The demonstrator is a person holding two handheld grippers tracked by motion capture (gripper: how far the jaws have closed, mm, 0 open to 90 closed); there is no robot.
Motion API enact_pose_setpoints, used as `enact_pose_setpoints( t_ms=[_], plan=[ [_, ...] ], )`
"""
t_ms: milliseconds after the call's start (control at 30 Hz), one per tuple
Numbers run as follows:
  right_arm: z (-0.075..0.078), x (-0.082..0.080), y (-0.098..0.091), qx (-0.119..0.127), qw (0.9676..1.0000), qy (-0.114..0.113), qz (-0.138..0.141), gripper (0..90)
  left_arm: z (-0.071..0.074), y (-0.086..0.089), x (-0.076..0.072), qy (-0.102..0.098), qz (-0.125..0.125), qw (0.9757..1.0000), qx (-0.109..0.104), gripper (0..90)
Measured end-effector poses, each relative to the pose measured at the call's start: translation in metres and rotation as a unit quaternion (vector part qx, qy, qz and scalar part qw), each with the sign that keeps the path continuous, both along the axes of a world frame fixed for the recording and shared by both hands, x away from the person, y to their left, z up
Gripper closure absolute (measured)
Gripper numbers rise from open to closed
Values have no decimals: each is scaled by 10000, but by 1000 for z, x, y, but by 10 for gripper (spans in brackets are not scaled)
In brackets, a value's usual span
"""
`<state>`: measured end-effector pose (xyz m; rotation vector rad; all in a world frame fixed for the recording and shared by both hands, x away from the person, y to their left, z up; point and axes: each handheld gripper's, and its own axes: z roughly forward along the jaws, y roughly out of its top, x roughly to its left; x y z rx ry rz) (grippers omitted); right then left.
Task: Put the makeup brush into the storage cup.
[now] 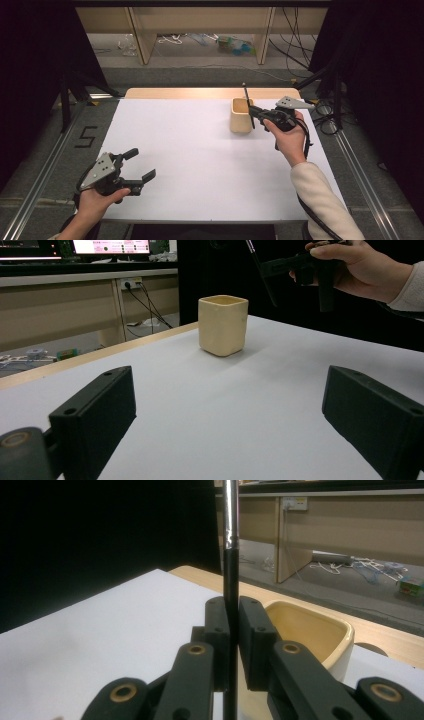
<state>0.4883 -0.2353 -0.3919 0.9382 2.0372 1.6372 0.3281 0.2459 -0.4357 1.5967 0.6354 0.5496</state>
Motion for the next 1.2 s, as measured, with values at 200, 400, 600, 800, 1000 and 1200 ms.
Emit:
enact_pose_setpoints(
  t_ms=[200, 400, 600, 800, 1000, 1200],
  plan=[
    [3, 5, 2, 15, 9998, -159, -74, 842, 0, 0, 0, 4, 5, 10000, -4, 66],
    [4, 7, 7, 8, 9999, -106, -76, 842, 0, 1, 0, -10, -5, 10000, 7, 66],
    [4, 7, 5, 49, 9998, -116, -157, 842, 0, 0, 0, 1, 5, 10000, -5, 66],
    [4, 8, 4, 130, 9994, -209, -236, 842, 0, 0, 0, 2, 4, 10000, 2, 66],
    [5, 10, 4, 97, 9995, -160, -260, 842, 0, 0, 0, 1, 4, 10000, 0, 67],
    [6, 11, 4, 66, 9994, -155, -294, 842, 0, 0, 0, 8, 3, 10000, 2, 67]
  ],
)
